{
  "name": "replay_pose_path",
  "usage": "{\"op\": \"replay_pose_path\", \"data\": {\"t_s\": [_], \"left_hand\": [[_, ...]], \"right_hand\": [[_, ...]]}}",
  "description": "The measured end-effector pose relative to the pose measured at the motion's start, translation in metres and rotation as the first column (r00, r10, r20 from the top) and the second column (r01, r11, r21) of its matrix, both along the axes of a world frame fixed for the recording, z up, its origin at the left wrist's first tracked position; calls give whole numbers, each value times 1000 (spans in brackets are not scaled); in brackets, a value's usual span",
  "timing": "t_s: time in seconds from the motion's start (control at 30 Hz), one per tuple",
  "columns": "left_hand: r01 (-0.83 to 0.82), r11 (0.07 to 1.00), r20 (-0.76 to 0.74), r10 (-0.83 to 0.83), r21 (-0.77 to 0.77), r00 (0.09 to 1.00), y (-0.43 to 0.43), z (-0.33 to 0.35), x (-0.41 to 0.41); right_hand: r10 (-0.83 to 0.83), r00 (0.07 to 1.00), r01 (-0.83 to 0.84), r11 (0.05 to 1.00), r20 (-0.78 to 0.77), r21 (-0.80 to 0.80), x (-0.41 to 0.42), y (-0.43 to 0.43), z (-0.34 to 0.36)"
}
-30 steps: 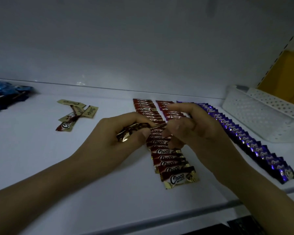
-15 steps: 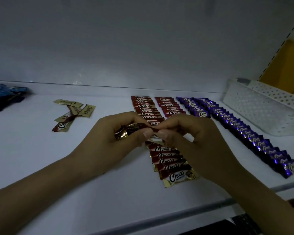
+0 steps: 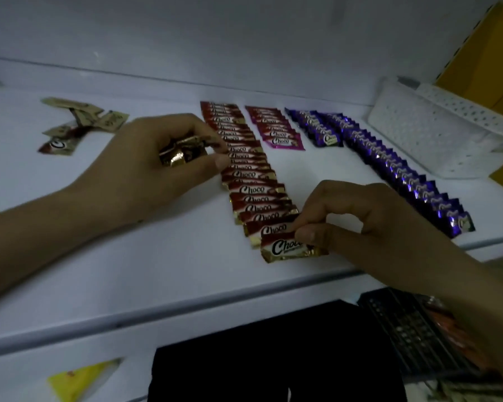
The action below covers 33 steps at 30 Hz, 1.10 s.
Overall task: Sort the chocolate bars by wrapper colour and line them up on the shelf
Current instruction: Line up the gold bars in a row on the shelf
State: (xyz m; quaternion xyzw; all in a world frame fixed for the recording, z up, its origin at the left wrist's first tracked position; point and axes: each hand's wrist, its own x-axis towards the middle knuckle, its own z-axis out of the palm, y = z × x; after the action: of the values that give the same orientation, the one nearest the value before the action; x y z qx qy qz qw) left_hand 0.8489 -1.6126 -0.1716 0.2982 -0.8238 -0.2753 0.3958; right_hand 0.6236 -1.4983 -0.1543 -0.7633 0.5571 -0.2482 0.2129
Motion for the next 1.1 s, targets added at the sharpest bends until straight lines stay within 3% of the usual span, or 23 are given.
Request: {"op": "replay_pose_path", "data": {"t_s": [0.07, 0.3, 0.53, 0.77, 0.9, 1.0, 1.1], "left_hand": [[10, 1000, -5, -10, -8, 1000, 2, -4, 0], [-31, 1000, 25, 30, 6, 999, 4, -7, 0], [-37, 999, 26, 38, -11, 999, 4, -7, 0], [-1, 1000, -1, 1, 19, 1000, 4, -7, 0], [-2, 983, -143, 29, 185, 989, 2, -5, -2], [32, 919, -286, 89, 393, 954, -2, -4, -3], [42, 864, -364, 167, 501, 916, -6, -3, -3]], "right_hand": [[-2, 1000, 2, 1000, -4, 31, 1, 6, -6], [-29, 972, -3, 991, -232, -136, 4, 3, -12], [-67, 973, 17, 975, -221, -222, 3, 0, -16], [-84, 965, 37, 982, -250, -187, 6, -3, -15], [-83, 970, 44, 985, -227, -169, 8, -1, -12], [-119, 977, 73, 967, -178, -245, 9, 0, -10], [-127, 985, 85, 950, -120, -301, 16, -3, -6]]}}
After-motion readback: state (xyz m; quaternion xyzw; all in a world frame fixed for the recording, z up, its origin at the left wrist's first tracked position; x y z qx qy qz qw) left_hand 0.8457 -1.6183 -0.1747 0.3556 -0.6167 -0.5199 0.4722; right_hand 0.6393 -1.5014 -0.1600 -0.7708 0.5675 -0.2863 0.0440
